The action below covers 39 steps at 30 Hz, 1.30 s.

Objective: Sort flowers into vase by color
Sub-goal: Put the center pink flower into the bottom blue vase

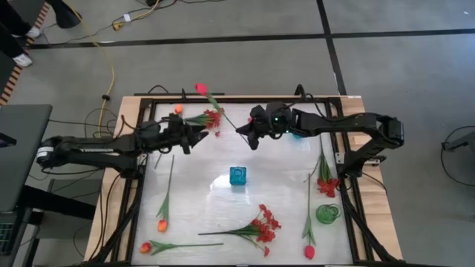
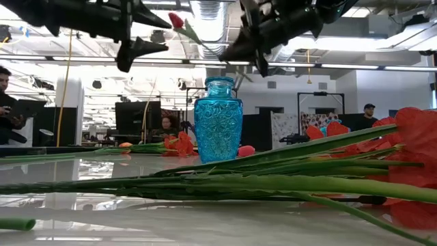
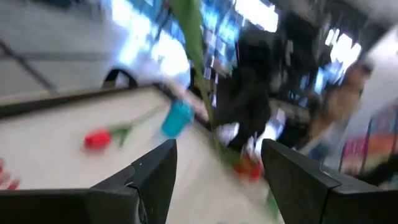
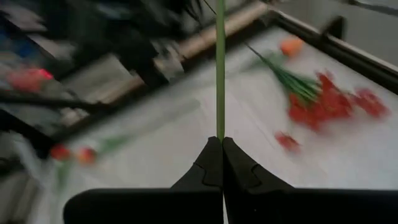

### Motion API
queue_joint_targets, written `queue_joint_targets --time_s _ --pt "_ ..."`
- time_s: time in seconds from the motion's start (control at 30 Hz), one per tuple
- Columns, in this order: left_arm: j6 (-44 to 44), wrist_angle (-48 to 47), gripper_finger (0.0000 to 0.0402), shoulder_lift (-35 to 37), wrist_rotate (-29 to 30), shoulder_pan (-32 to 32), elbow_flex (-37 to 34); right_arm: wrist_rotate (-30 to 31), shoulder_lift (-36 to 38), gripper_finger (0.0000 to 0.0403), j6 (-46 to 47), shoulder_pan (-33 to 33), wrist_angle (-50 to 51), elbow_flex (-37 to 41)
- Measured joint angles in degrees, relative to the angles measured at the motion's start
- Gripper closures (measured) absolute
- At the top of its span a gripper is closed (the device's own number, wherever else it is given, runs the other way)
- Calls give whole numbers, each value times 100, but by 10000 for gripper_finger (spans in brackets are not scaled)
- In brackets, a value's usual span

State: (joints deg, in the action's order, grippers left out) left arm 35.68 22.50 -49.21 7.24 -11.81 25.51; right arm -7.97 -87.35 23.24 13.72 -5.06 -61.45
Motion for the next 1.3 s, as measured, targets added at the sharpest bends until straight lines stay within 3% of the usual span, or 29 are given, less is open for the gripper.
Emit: queue_joint_targets --time_s 0.37,0.5,0.73,0.93,1.13,1.3 --pt "-141 3000 180 -1913 259 -7 -146 -119 -7 384 228 -15 -446 0" --pt "-201 3539 180 -2622 214 -50 151 -128 -7 384 230 -51 -437 0" --pt "-499 3651 180 -3338 -324 -163 940 -127 -7 383 230 -101 -423 0" --pt "-467 3393 180 -3404 -394 -305 1089 -126 -7 383 229 -99 -402 0" --pt "-485 3342 180 -3305 -2030 -433 1076 -173 -5 383 222 -46 -405 0" --pt "-444 2861 180 -3287 -2619 -614 1083 -161 -7 383 223 -53 -389 2"
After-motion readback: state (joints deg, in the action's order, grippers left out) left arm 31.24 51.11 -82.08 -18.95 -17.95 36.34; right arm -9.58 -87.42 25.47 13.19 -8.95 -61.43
